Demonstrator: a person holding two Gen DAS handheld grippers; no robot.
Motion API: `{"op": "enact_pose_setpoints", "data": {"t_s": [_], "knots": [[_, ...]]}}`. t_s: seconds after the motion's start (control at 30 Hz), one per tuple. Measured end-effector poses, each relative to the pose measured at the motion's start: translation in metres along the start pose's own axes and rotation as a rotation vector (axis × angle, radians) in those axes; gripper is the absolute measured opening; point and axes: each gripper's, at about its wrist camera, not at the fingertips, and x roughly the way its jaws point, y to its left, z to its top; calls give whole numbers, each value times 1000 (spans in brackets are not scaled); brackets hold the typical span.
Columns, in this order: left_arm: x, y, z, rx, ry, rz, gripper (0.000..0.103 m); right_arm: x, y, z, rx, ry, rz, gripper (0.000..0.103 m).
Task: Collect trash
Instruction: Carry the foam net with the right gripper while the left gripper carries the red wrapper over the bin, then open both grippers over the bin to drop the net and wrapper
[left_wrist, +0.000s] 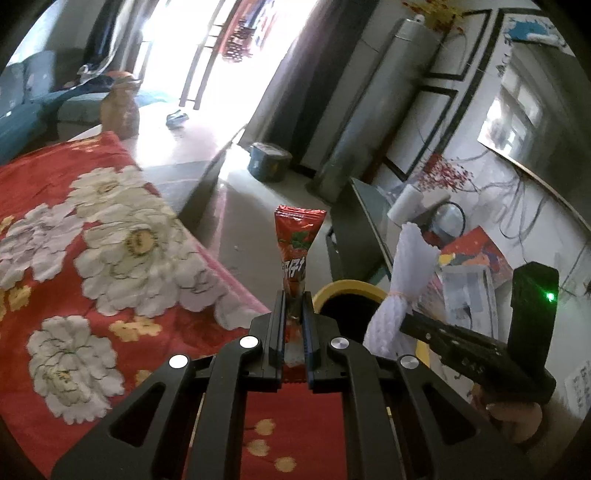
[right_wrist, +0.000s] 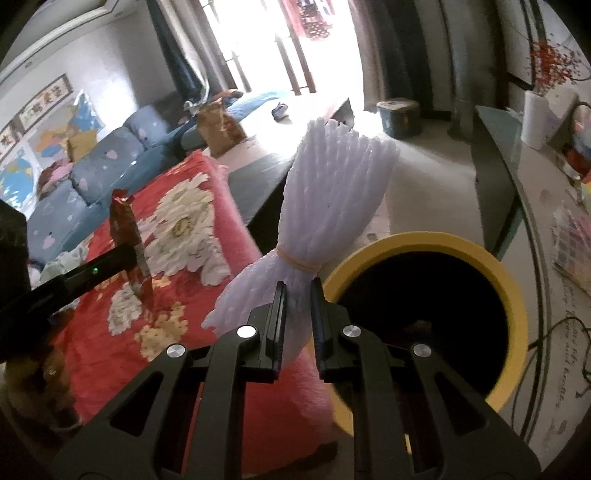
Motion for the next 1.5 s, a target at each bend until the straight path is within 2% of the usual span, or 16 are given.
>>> {"op": "enact_pose_setpoints", "data": {"t_s": [0.57, 1.1, 1.23, 1.33, 1.4, 1.47, 1.5], "knots": [[42, -70, -16, 143, 78, -91, 8, -16, -72, -12, 107, -9, -137, 9], [83, -112, -47, 222, 167, -138, 8, -9, -112, -38, 148, 75, -190, 10], [99, -115, -48, 210, 193, -164, 8, -9, -118, -43, 163, 81, -188, 15], [114, -118, -46, 199, 219, -187, 9, -12, -123, -44, 184, 73, -185, 29], [120, -120, -47, 200, 224, -190, 12, -16, -125, -45, 190, 63, -188, 36], [125, -121, -48, 208, 227, -190, 23, -21, -128, -45, 201, 48, -200, 43], [127, -123, -49, 210, 228, -187, 38, -25, -131, -46, 211, 39, -201, 43]]}}
